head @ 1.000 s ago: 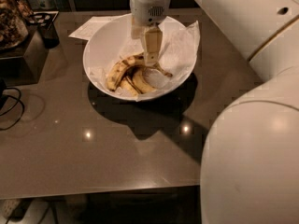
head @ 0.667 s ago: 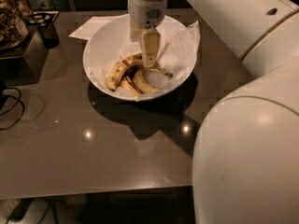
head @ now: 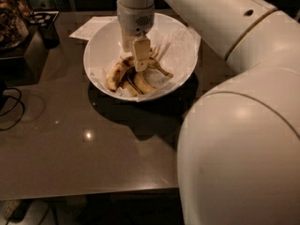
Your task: Pick banana from white bowl
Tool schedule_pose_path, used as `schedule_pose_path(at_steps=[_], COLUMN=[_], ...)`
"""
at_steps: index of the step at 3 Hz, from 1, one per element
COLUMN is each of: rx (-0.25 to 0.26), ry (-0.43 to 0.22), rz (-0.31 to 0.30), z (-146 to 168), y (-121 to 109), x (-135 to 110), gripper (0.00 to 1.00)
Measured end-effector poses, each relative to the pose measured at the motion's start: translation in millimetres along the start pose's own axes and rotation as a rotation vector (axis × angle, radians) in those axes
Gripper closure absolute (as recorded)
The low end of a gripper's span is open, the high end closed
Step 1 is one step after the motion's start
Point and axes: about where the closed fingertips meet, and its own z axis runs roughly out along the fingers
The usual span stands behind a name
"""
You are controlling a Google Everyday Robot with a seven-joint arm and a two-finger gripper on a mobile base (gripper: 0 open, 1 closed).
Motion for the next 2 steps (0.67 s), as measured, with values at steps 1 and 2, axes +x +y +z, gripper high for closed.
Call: schedule_pose_path(at_steps=[1,2], rx=[-0.024,-0.041], ry=[0.002,0.004], rz=[-0.02,-0.033], z=[9.9,16.7], y=[-0.1,0.1], x=[-8.7,-14.6], gripper=[0.43,0.43])
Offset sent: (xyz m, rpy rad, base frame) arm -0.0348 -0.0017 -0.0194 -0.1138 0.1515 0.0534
